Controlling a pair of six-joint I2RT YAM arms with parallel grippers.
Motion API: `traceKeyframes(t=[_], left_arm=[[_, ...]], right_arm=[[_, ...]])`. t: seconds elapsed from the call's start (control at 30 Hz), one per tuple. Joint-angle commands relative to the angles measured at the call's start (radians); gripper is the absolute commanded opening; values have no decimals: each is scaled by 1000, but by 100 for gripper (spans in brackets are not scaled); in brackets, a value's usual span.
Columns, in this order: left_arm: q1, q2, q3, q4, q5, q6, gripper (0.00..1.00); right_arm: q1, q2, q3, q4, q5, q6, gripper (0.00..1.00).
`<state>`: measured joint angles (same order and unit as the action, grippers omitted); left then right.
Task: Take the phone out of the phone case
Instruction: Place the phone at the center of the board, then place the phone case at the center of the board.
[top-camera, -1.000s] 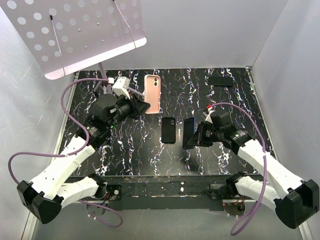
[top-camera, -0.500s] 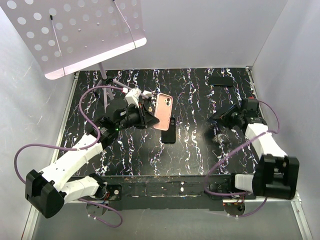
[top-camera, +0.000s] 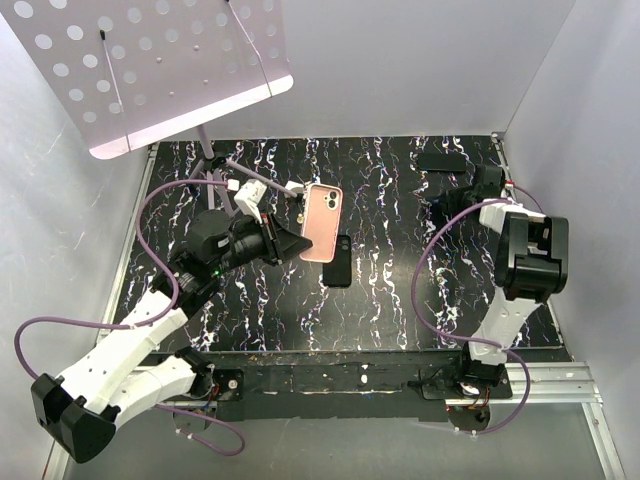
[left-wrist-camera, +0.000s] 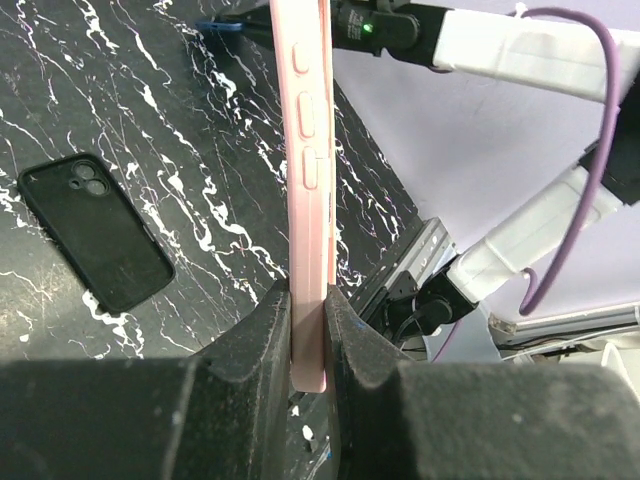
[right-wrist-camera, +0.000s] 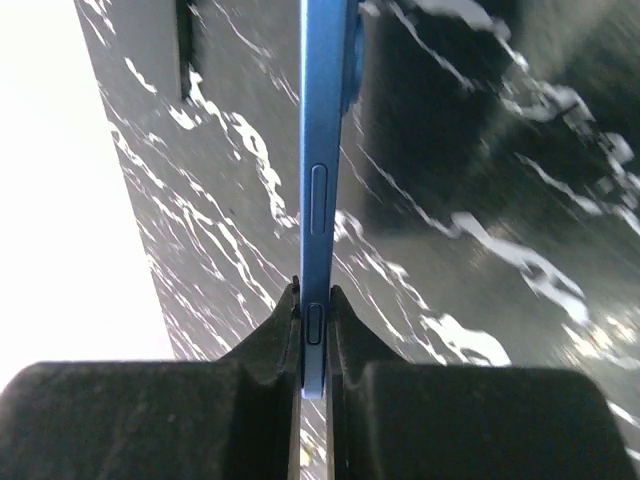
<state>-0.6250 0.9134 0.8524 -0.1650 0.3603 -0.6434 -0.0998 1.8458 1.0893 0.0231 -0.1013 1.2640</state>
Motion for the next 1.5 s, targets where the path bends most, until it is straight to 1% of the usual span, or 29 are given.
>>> traceKeyframes(t=[0.0,0.07,0.13,0.17,0.23,0.37,0.47,0.5,0.6,0.63,0.7,0.77,0.8,0.83,0.87,0.9,1.0,1.13,1.2,1.3,1.33,1.37,1.43,1.47], left_arm=[[-4,-33,20,-22,11,47,0],[-2,-45,20,-27,9,51,0],[-4,-54,22,-33,5,59,0],[-2,-56,27,-37,6,62,0],[-4,-54,34,-47,8,71,0],[-4,-54,43,-53,17,73,0],[-4,-59,40,-56,17,74,0],[-4,-62,40,-57,14,74,0],[-4,-59,43,-64,5,74,0],[-4,-57,45,-64,6,74,0],[-4,-56,48,-61,6,74,0],[-2,-54,50,-59,6,73,0],[-4,-53,50,-60,5,73,0],[-4,-51,53,-59,3,73,0],[-4,-50,51,-60,2,70,0],[-4,-50,50,-61,2,68,0],[-4,-36,42,-51,12,54,0],[-4,1,16,5,49,11,0],[-4,27,2,48,69,-16,0],[-4,76,-27,140,101,-79,0],[-4,91,-36,159,112,-103,0],[-4,108,-50,220,123,-130,0],[-4,137,-82,309,143,-189,0],[-4,149,-98,347,146,-217,0]], right_arm=[[12,104,176,31,62,93,2],[11,200,263,-15,25,115,3],[17,248,316,-22,23,142,4],[23,263,331,-55,28,158,4],[32,294,353,-60,29,195,5],[34,340,385,-51,26,235,11],[34,375,426,-86,-1,239,13],[35,377,429,-86,3,238,16],[38,375,443,-101,23,213,27],[37,378,451,-106,20,203,34],[38,385,475,-123,-1,186,50],[38,379,480,-108,-35,158,72],[37,368,472,-76,-72,141,78],[35,356,454,-34,-96,109,81],[35,333,427,3,-124,79,82],[32,299,410,3,-133,42,83],[26,163,269,23,-172,-84,85],[22,23,59,57,-383,-233,87],[38,-55,-53,86,-506,-360,87],[100,-199,-216,129,-714,-524,87],[156,-254,-257,132,-765,-563,84],[190,-307,-306,138,-808,-587,80],[285,-429,-397,167,-837,-591,75],[317,-491,-448,207,-854,-557,72]])
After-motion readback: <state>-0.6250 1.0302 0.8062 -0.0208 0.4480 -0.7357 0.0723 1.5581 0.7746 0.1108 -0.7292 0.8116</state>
